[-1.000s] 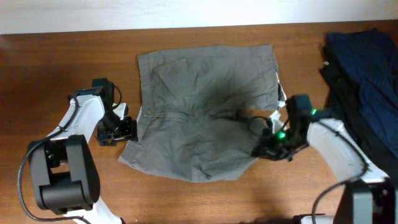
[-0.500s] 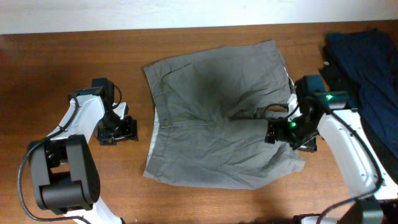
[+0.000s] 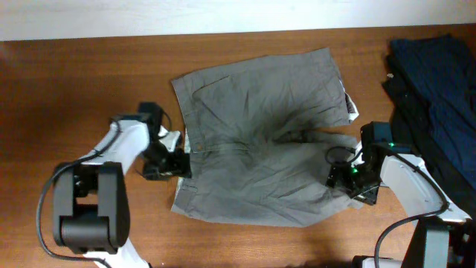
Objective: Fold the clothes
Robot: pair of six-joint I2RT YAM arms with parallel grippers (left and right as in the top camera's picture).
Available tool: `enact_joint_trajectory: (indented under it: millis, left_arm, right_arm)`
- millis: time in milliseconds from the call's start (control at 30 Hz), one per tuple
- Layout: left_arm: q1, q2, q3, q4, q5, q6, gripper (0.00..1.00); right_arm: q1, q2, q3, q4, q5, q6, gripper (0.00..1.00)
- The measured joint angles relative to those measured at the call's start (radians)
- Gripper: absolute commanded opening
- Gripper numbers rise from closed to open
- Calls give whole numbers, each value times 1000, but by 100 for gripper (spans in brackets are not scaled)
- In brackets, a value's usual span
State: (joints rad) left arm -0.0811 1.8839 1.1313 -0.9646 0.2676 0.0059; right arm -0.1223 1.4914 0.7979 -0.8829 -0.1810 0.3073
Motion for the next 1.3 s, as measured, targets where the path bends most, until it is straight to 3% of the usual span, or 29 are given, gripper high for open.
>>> enact_joint_trajectory:
  millis: [67,100,133,200,333,467,633,700,800,1000,1067,1100,1200,1233,1267,1300]
  left_arm:
    - [-25,-18,-26,36,6,-17,54]
    - [-33,-29,-42,58,6,-25,30]
    - [-38,-38,-56,74,8,-40,13]
    - [-39,-51,-100,131,20,-60,1]
    - [-37,-72,-145,177,35,-105,1]
    - [-10,-74,-145,157,3,-227,0]
    - [220,-82,-150,140,-14,-344,0]
    - [321,-88,-153,148,-22,-364,0]
    - [450,-96,-160,177,-20,-358,0]
    - [494,-97,-161,185,-18,-296,0]
    - [491,-98,-161,186,-22,-286,0]
    - [488,-98,-161,187,-25,-281,0]
    - [487,-99,-162,187,-27,-271,0]
    - [487,-99,-162,188,-28,-269,0]
    - [486,-99,-162,188,-29,-267,0]
    - [486,-99,-162,187,-29,-266,0]
  right_arm:
    - [0,0,0,4,0,-1,84]
    - [0,0,0,4,-1,-5,84]
    - [0,0,0,3,-5,-7,84]
    - [0,0,0,2,-32,-34,84]
    - [0,-4,40,-48,-57,-72,84]
    - [0,-43,114,-93,-68,-80,88]
    - [0,-64,128,-133,-71,-83,91]
    - [0,-62,123,-127,-72,-83,88]
    - [0,-43,69,-82,-103,-96,77]
    - [8,-26,-92,106,-318,-185,76]
    - [39,-26,-168,245,-380,-199,74]
    - [54,-26,-192,295,-409,-203,71]
    - [102,-27,-232,476,-447,-169,47]
    - [116,-27,-239,518,-452,-151,16]
    - [132,-26,-245,584,-457,-122,4]
    - [138,-26,-249,634,-463,-106,4]
